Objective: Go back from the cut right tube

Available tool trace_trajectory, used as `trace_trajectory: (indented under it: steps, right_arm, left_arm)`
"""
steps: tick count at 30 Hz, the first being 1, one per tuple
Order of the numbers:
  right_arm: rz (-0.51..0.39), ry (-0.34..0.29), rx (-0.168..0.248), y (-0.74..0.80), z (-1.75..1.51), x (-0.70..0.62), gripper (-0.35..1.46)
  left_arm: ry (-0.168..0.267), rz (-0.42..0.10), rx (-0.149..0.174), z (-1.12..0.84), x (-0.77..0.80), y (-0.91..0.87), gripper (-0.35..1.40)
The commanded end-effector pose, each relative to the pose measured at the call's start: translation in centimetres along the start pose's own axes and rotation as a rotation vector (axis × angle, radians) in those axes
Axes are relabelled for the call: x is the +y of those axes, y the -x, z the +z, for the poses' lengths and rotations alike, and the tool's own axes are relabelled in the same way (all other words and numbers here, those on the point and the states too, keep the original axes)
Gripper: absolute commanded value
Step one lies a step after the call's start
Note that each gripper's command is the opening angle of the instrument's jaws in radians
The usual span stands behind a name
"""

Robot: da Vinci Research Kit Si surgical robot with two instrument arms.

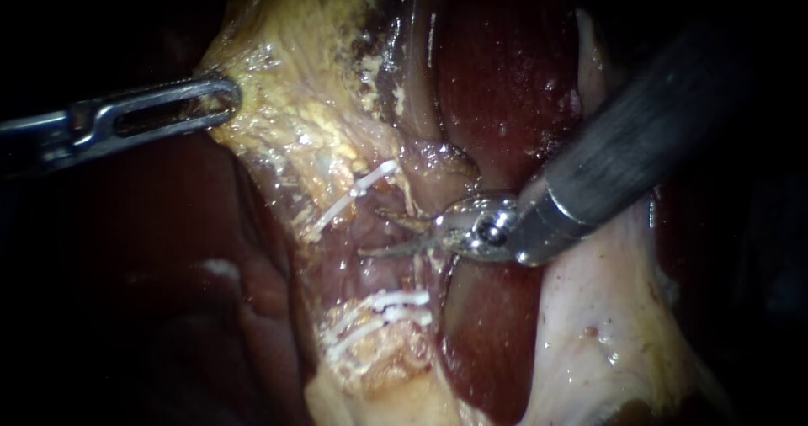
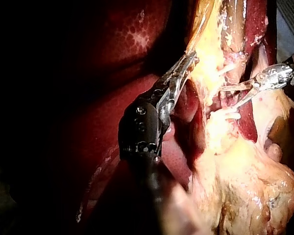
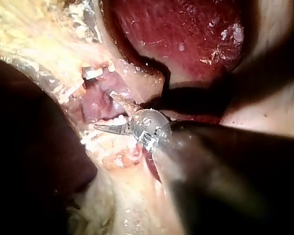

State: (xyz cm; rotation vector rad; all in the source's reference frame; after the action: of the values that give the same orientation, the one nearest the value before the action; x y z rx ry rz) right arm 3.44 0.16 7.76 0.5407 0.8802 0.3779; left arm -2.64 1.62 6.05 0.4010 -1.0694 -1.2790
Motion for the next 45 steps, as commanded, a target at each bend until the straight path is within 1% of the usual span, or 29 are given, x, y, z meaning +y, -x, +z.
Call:
trace_trajectory:
  steps: [1,3,4,6,9,11,13,15,19,23,26,28,34,38,42,45]
  right_arm:
    - [-0.034,0.003,0.021,0.01,-0.07,-0.01,1.23]
    - [-0.131,-0.006,0.04,0.04,-0.22,-0.03,1.25]
    - [-0.155,-0.008,0.045,0.05,-0.29,-0.02,1.26]
    - [-0.219,0.009,0.048,0.08,-0.44,0.01,1.3]
    - [-0.277,0.047,0.066,0.08,-0.66,0.09,1.38]
    - [-0.311,0.073,0.093,0.05,-0.79,0.14,1.41]
    - [-0.335,0.079,0.11,0.02,-0.89,0.17,1.43]
    - [-0.36,0.078,0.117,0.0,-1.0,0.19,1.43]
    - [-0.39,0.094,0.117,-0.04,-1.18,0.17,1.43]
    - [-0.404,0.103,0.134,-0.09,-1.31,0.16,1.43]
    - [-0.412,0.104,0.136,-0.11,-1.36,0.15,1.43]
    - [-0.418,0.105,0.135,-0.11,-1.36,0.14,1.43]
    - [-0.43,0.106,0.134,-0.11,-1.35,0.14,1.43]
    - [-0.43,0.106,0.134,-0.12,-1.34,0.12,1.43]
    - [-0.434,0.112,0.136,-0.16,-1.31,0.1,1.43]
    - [-0.434,0.113,0.136,-0.17,-1.3,0.1,1.43]
  left_arm:
    - [0.0,0.0,0.0,0.0,0.0,0.0,-0.35]
    - [0.0,0.0,0.0,0.0,-0.01,0.0,-0.35]
    - [0.0,0.0,0.0,0.0,-0.01,0.0,-0.35]
    - [0.0,0.0,0.0,0.0,-0.01,0.0,-0.35]
    - [0.001,0.0,0.0,0.0,-0.01,0.0,-0.35]
    - [0.001,0.0,0.0,0.0,-0.01,0.0,-0.35]
    - [0.001,0.0,0.0,0.0,-0.01,-0.01,-0.35]
    - [0.001,0.001,-0.001,0.0,-0.01,-0.01,-0.35]
    - [0.002,0.001,-0.001,0.01,-0.01,-0.02,-0.35]
    - [0.003,0.002,-0.003,0.05,-0.01,-0.04,-0.35]
    - [0.008,0.005,-0.008,0.12,0.02,-0.11,-0.35]
    - [0.003,0.009,-0.008,0.21,0.05,-0.18,-0.35]
    - [0.007,0.02,0.025,0.53,0.11,-0.37,-0.35]
    - [0.004,0.025,0.042,0.71,0.11,-0.47,-0.35]
    - [-0.001,0.028,0.055,0.85,0.07,-0.57,-0.35]
    - [-0.004,0.031,0.065,0.91,0.05,-0.62,-0.35]
